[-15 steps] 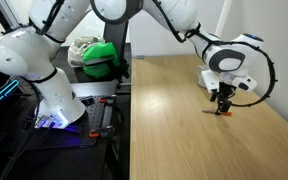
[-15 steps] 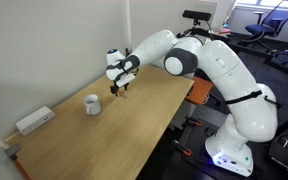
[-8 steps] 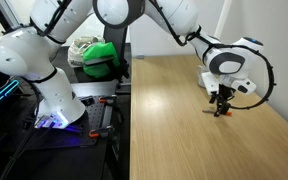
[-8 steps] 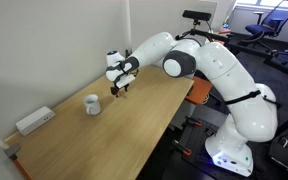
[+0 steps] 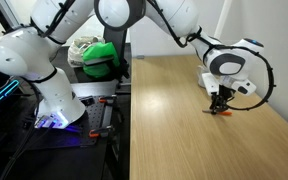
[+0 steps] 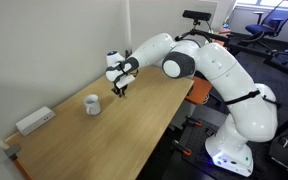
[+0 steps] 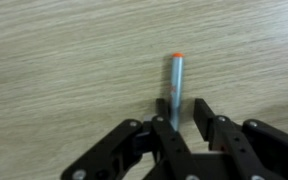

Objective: Put the marker in the white cup

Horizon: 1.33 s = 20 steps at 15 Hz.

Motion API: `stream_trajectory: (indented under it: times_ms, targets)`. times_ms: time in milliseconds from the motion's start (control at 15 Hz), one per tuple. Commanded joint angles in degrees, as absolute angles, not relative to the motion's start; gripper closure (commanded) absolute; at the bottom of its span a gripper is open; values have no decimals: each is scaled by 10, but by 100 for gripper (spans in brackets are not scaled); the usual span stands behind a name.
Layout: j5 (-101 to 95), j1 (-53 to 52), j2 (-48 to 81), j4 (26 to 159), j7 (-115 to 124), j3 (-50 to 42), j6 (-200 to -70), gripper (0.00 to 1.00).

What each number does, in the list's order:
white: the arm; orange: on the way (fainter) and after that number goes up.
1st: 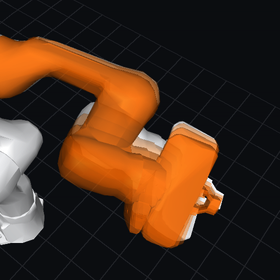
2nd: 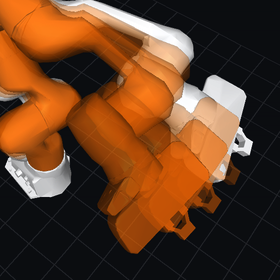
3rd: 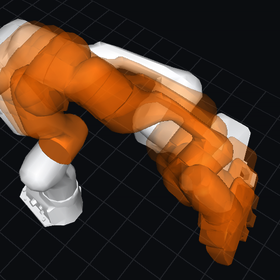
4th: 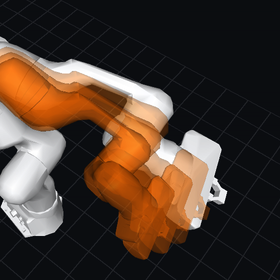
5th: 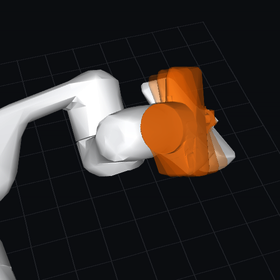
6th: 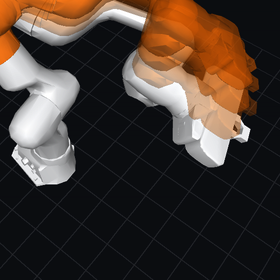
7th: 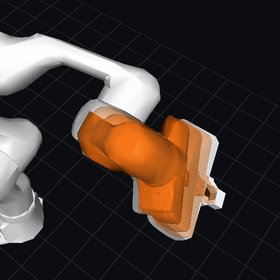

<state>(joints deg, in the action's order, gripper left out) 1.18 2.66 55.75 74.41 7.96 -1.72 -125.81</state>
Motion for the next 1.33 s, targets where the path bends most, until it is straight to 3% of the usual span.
stream_trajectory:
  times_ms: [0, 67, 1267]
  targets:
    - [21, 31, 565, 721, 67, -15, -1232, 95]
    - [21, 31, 563, 722, 68, -15, -1232, 100]
    - [-22, 7, 358, 894, 87, -46, -1302, 97]
